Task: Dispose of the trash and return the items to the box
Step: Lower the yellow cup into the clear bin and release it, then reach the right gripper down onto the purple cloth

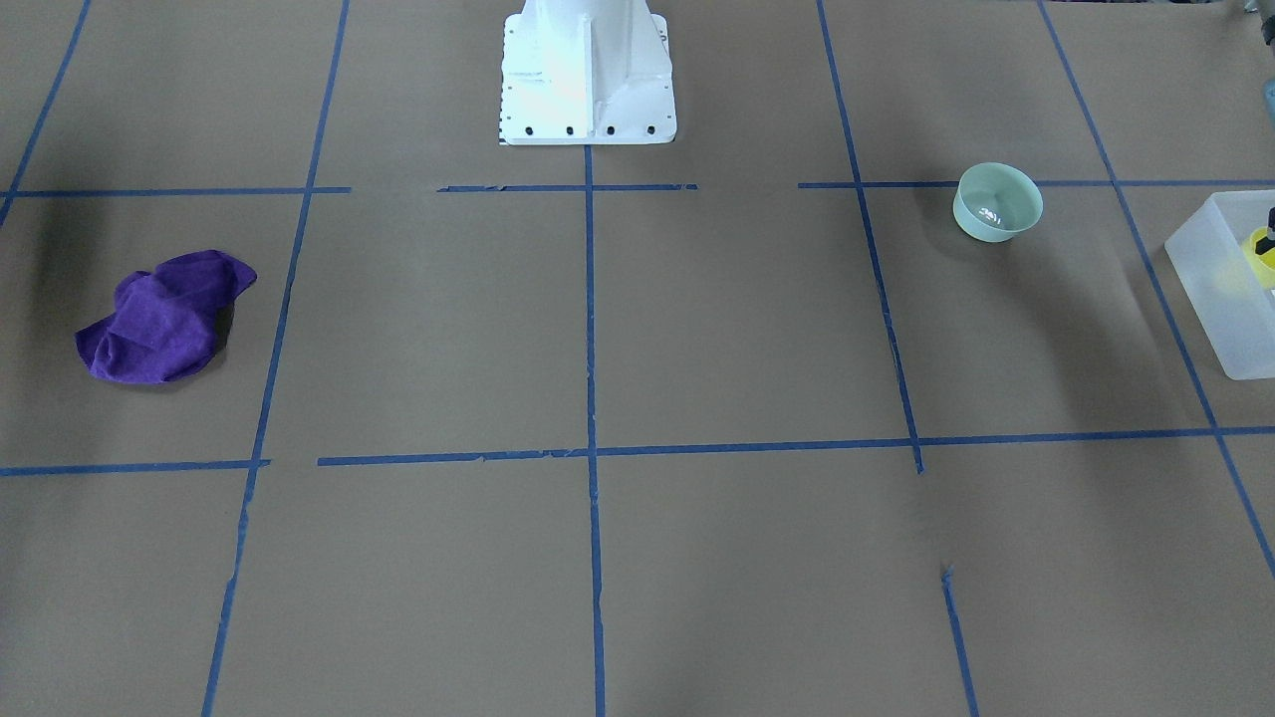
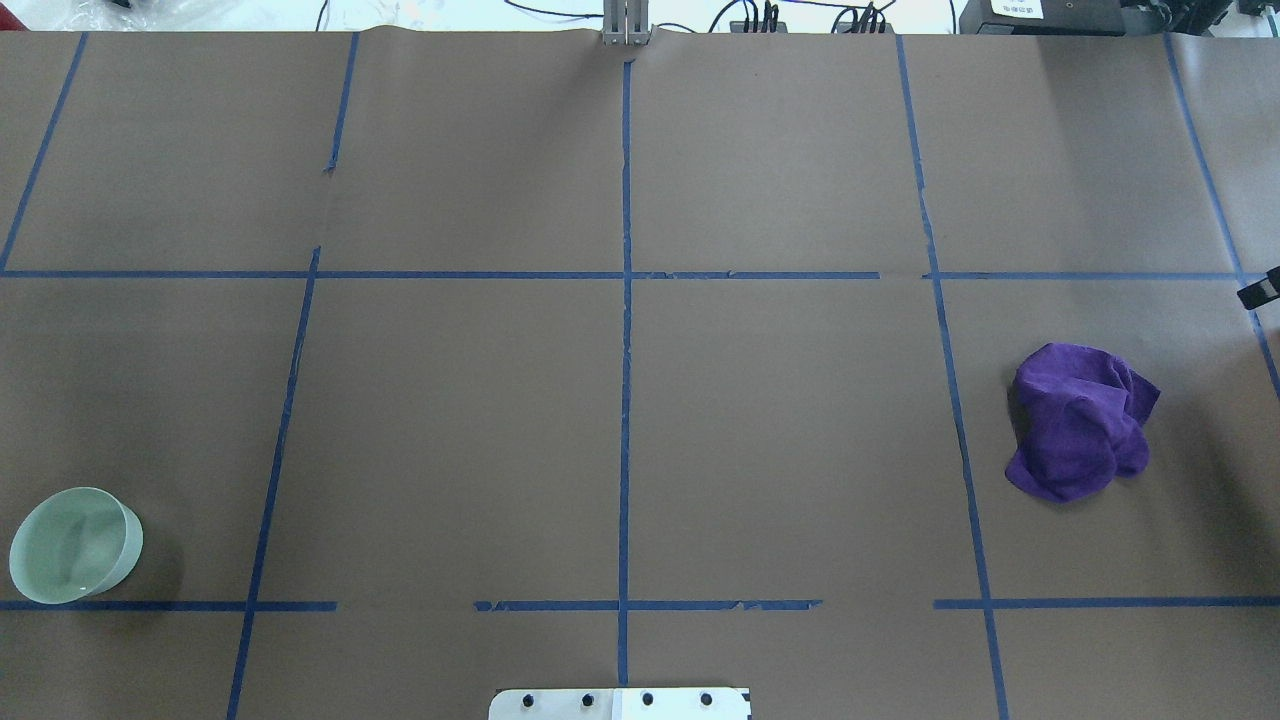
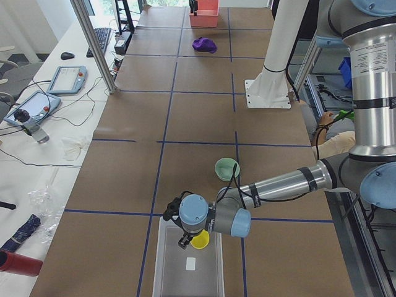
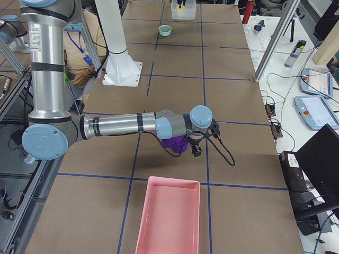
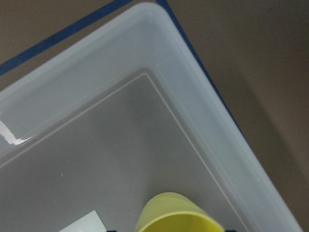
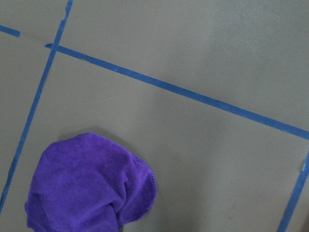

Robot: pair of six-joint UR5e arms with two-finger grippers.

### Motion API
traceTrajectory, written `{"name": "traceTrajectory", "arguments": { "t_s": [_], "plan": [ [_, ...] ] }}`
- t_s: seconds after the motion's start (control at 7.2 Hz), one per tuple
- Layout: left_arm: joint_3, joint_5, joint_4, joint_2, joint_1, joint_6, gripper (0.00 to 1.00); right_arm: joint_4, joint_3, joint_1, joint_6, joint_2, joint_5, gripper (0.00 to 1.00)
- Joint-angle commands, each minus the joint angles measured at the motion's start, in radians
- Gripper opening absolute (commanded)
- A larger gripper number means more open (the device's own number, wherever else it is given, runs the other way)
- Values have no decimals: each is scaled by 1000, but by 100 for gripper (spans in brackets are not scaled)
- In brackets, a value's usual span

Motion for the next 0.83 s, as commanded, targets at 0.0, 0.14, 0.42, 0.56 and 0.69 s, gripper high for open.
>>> {"name": "traceTrajectory", "arguments": {
  "t_s": [0.0,0.14,0.42,0.56,0.69],
  "plan": [
    [-251,6,289,-4,-77,-32,100,304,48,-141,431,-105,-41,100],
    [-310,15,344,-31,-82,-130,100,440,46,-248,677,-118,-87,100],
    [-315,6,310,-91,-68,-373,100,576,52,-510,1065,-109,-322,100],
    [-314,-2,299,-91,-65,-387,100,577,68,-562,1093,-111,-372,100],
    [-305,-2,296,-100,-60,-402,100,575,101,-567,1104,-123,-371,100]
  ]
}}
